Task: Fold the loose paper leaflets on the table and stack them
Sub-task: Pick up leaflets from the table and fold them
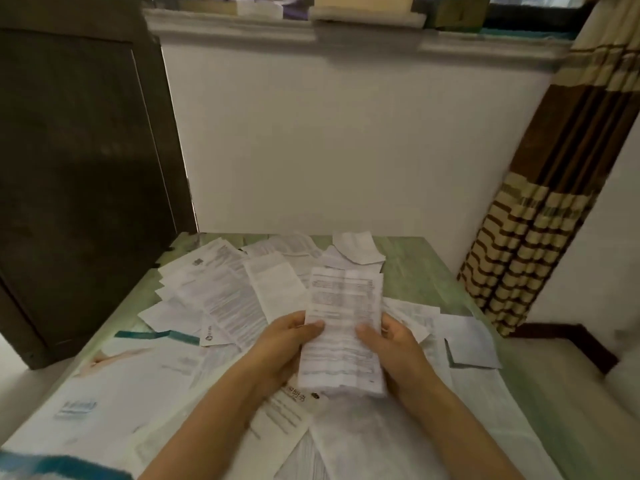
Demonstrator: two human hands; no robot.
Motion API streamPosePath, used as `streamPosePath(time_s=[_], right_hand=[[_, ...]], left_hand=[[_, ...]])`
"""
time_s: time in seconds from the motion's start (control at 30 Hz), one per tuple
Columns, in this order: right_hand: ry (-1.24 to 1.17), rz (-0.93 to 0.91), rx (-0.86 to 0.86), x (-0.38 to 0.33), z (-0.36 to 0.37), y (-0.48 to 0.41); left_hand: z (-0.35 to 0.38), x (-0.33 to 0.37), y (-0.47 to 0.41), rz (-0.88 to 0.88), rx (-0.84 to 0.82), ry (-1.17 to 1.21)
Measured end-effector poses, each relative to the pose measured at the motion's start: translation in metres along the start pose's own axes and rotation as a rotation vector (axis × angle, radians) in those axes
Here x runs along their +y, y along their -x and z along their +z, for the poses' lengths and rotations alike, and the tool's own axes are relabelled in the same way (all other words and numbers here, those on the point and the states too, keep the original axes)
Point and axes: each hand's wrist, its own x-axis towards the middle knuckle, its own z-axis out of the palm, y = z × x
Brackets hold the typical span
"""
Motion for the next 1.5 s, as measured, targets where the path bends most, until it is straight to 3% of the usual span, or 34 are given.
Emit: streamPosePath(time_s=[0.2,0.47,0.67,0.77,0.93,1.07,1.17,1.33,1.5], right_hand=[[-0.057,0.099,-0.056,0.003,-0.005,0.000],[-0.091,0.000,-0.073,0.002,-0.006,0.006],[0.116,-0.266,-0.003,0.004,-0.002,0.009],[0.110,-0.214,0.007,0.001,-0.003,0.010],[-0.173,-0.074,-0.044,-0.011,-0.003,0.014],[0.001,-0.078,-0.118,-0.011,-0.002,0.019],[0.091,-0.091,-0.053,-0.009,0.001,0.023],[0.108,-0.146,0.031,-0.013,-0.005,0.023],[0.196,-0.163,-0.080,-0.019,-0.015,0.024]], left_hand=[[-0.008,-0.004,-0.005,-0.058,-0.071,0.150],[-0.011,-0.003,-0.004,-0.064,-0.085,0.306],[-0.009,-0.006,0.001,0.001,-0.149,0.141],[-0.010,-0.005,0.001,0.018,-0.121,0.115],[-0.007,0.000,0.003,0.114,-0.088,0.214],[0.000,-0.001,0.006,0.198,-0.010,0.213],[0.002,-0.004,0.006,0.172,0.007,0.203],[0.007,-0.001,0.016,0.154,-0.052,0.055],[0.005,0.001,0.023,0.053,-0.138,-0.118]])
